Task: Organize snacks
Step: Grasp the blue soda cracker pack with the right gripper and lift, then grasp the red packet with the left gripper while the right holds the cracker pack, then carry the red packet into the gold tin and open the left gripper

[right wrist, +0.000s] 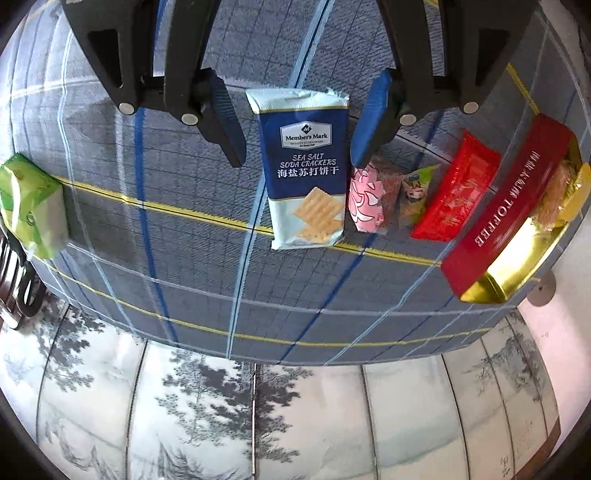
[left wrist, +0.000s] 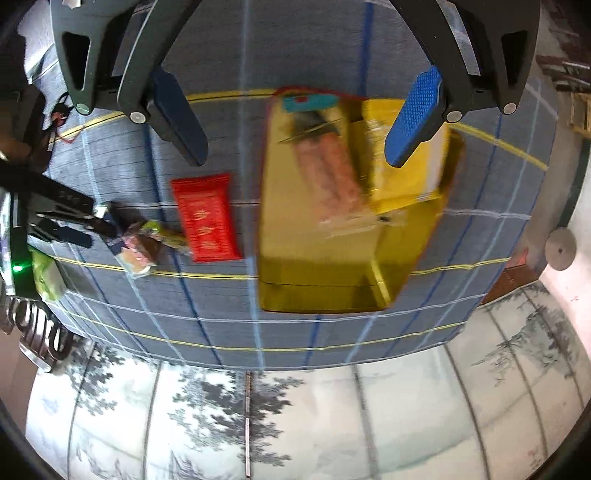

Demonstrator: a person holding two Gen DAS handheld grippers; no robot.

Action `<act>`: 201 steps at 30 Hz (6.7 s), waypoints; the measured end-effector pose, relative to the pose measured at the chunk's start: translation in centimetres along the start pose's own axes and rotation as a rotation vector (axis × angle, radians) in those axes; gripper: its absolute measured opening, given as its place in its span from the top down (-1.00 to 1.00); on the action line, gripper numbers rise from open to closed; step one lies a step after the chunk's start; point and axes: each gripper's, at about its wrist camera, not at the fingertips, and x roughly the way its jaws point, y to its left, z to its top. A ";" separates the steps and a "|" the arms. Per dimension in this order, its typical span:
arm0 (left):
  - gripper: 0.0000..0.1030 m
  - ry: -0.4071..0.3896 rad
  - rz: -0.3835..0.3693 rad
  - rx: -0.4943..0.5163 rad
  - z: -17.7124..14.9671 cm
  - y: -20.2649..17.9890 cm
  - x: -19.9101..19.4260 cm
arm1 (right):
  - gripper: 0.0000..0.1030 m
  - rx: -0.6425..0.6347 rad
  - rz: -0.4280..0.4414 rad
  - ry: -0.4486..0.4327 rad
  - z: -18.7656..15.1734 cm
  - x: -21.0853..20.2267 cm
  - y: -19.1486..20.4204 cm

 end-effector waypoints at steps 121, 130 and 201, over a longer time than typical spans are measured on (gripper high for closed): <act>0.21 0.107 -0.123 0.053 -0.3 -9.3 7.0 | -0.04 0.083 -0.114 -0.038 -3.1 0.4 -5.6; 0.21 0.067 -0.137 0.083 -0.5 -8.8 4.3 | -0.04 0.084 -0.114 -0.038 -3.1 0.4 -5.6; -0.15 -0.001 0.063 0.052 -0.7 7.0 3.1 | 0.02 0.148 -0.172 -0.011 -2.9 0.2 -5.6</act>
